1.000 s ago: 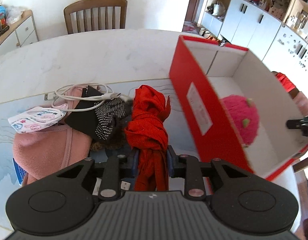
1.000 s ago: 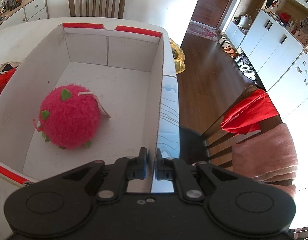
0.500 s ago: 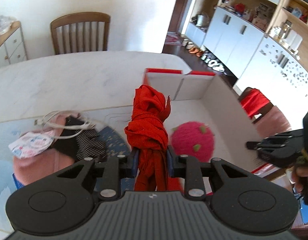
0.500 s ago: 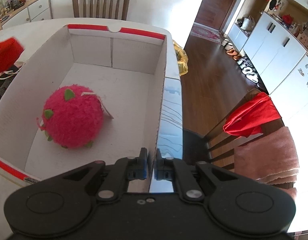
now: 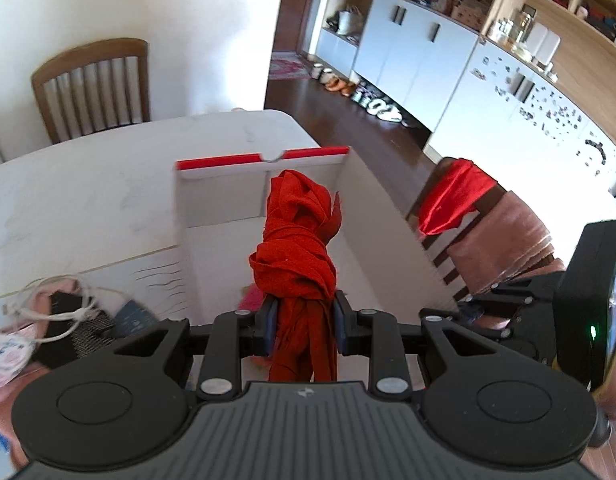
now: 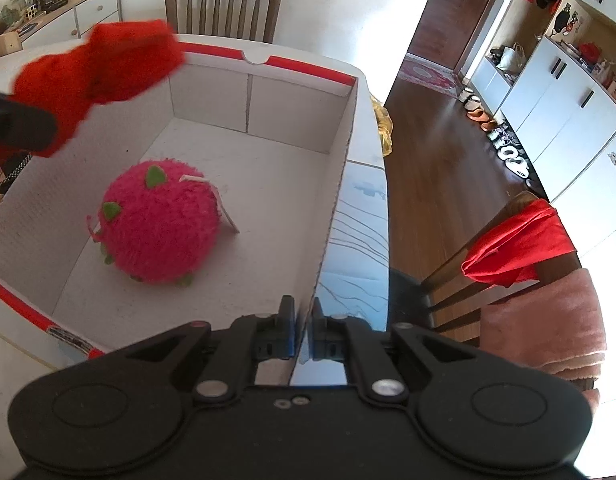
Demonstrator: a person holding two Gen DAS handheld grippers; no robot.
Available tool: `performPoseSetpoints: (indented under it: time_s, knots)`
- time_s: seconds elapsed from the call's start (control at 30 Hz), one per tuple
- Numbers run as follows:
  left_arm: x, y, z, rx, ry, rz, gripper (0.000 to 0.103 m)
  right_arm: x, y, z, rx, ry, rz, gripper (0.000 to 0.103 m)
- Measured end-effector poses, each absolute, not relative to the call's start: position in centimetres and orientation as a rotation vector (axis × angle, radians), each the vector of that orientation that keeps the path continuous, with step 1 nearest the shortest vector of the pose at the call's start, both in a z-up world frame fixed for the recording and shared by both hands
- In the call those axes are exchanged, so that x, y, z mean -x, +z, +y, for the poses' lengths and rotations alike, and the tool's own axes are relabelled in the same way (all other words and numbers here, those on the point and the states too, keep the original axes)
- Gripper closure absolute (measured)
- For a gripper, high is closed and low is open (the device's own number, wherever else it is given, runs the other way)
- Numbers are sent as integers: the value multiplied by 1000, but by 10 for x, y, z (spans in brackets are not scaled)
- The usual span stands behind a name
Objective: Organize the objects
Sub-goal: 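Lower the red cloth into the box beside the ball and release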
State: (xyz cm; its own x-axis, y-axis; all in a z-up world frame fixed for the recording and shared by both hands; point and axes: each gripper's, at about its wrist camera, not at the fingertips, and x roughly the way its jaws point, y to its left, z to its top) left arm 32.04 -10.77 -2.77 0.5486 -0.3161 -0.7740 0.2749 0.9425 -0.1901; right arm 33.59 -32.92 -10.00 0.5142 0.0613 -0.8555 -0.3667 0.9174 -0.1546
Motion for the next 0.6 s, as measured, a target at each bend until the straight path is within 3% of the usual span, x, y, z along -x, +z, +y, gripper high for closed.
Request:
performPoseSetpoints:
  time_s: [0.6]
  knots:
    - [-362,-83,-173,-30,-443,1039,77,-337,-102,-328,335,266,1004,98]
